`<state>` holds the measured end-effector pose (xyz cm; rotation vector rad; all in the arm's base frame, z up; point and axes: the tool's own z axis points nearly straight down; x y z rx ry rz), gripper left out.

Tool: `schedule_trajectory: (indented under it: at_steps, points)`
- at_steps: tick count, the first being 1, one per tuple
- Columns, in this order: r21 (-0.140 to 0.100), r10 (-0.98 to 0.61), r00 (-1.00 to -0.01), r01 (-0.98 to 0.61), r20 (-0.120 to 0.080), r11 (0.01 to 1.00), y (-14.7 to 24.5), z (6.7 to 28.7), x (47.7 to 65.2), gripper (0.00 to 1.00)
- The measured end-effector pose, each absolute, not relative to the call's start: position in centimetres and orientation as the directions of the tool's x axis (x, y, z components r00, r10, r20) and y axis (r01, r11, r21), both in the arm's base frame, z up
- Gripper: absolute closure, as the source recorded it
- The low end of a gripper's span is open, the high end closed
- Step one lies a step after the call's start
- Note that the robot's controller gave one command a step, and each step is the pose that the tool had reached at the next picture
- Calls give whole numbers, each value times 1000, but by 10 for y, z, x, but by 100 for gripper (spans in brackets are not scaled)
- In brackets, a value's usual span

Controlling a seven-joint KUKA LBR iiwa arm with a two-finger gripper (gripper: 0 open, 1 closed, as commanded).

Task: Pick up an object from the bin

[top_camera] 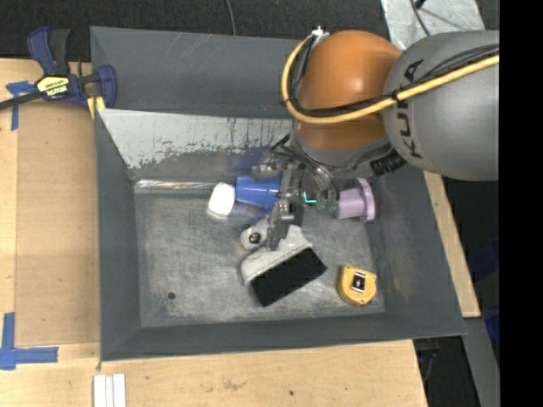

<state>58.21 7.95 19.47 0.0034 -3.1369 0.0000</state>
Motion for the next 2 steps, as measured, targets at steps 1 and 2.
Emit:
schedule_trajectory:
  at_steps: [1,2]
  points:
    - [0,-2,-1000,-2,2,1000,79,197,582,0]
    - [3,-75,-996,-75,-54,997,22,85,572,100]
